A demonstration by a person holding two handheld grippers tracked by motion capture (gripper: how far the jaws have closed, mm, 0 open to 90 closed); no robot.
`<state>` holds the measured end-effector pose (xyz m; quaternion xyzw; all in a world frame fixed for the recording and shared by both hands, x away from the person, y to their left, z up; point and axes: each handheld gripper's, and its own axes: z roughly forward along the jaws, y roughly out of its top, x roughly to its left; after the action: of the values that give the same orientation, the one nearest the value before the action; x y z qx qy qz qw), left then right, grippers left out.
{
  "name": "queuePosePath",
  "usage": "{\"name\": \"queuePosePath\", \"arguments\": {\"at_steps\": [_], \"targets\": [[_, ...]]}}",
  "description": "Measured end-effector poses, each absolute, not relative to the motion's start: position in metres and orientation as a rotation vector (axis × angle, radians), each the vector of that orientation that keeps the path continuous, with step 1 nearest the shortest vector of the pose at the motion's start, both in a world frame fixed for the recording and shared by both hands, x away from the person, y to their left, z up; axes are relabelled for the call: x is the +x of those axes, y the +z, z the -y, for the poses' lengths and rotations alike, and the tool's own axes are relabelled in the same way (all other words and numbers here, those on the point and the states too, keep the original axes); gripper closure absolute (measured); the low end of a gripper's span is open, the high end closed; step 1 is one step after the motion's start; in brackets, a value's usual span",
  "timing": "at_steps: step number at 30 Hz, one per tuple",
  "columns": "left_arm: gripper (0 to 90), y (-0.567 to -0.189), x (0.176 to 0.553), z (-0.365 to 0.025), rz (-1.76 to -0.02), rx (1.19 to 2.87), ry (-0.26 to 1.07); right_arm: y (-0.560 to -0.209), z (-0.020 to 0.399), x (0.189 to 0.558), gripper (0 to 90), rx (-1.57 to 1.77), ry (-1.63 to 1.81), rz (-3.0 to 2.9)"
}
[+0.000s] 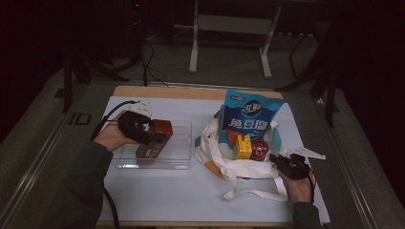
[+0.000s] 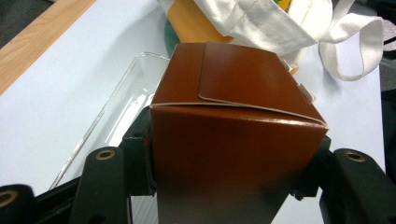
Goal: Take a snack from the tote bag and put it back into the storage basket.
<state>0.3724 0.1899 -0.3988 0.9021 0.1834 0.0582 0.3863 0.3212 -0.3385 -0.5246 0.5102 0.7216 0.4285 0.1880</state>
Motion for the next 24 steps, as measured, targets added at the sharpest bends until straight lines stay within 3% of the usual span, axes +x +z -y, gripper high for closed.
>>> {"name": "queuePosePath", "arguments": {"at_steps": [17, 24], "targets": [[41.1, -0.397, 0.367, -0.183, -0.348, 2.337, 0.094, -0.525, 0.338, 0.321, 77.0, 1.436, 1.208, -2.028], [37.5, -0.398, 0.370, -0.171, -0.354, 2.338, 0.006, -0.525, 0.338, 0.321, 76.5, 1.437, 1.209, -2.026]]}}
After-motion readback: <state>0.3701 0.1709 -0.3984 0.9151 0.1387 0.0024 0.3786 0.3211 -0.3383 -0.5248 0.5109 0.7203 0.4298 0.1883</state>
